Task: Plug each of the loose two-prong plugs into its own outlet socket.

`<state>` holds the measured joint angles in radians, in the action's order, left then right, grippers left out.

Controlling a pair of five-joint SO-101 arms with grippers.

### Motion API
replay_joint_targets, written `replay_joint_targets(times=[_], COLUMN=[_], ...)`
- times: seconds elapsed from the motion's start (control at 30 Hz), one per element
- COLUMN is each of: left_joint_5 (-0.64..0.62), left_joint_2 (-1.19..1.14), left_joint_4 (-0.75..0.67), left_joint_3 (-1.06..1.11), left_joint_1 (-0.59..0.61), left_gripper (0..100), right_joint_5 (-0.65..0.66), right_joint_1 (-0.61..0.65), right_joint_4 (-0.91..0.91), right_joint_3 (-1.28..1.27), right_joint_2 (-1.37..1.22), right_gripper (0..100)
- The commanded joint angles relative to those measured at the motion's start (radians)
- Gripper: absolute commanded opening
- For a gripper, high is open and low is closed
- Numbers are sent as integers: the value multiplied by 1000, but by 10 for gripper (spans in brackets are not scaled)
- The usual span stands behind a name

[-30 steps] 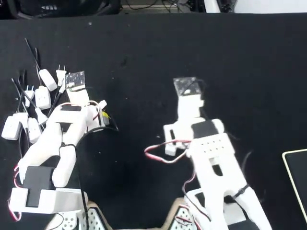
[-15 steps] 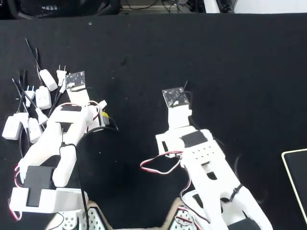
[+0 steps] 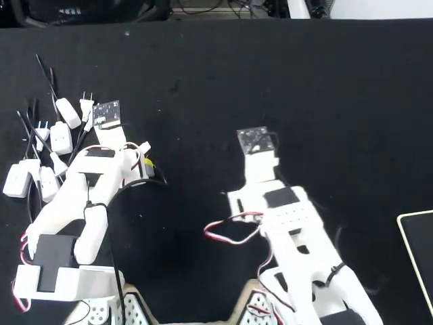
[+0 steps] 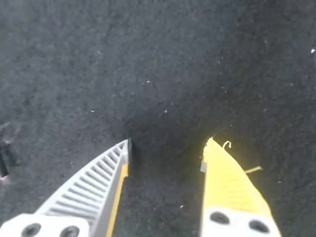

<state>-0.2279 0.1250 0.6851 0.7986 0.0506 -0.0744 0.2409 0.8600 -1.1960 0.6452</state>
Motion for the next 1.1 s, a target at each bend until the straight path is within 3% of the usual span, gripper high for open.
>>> replay_joint_targets(times=[0.0,0.23,0.47,0.63,0.77,1.07], left_joint_5=[-3,-3,-3,-12,-48,-112], left_joint_2=[28,28,31,37,37,37], left_joint_4=[-8,-9,-12,-11,-8,-9], left_joint_3=[-5,-5,-7,-30,-48,-48], left_joint_1=[13,13,71,197,277,325], left_gripper=[242,242,242,242,242,242], right_joint_5=[133,334,600,667,723,761], right_joint_1=[-141,-184,103,316,425,440], right_joint_4=[-25,-46,35,221,233,152], right_joint_3=[12,56,120,113,47,-91], right_joint_2=[12,13,31,194,326,274], right_gripper=[6,11,11,11,11,19])
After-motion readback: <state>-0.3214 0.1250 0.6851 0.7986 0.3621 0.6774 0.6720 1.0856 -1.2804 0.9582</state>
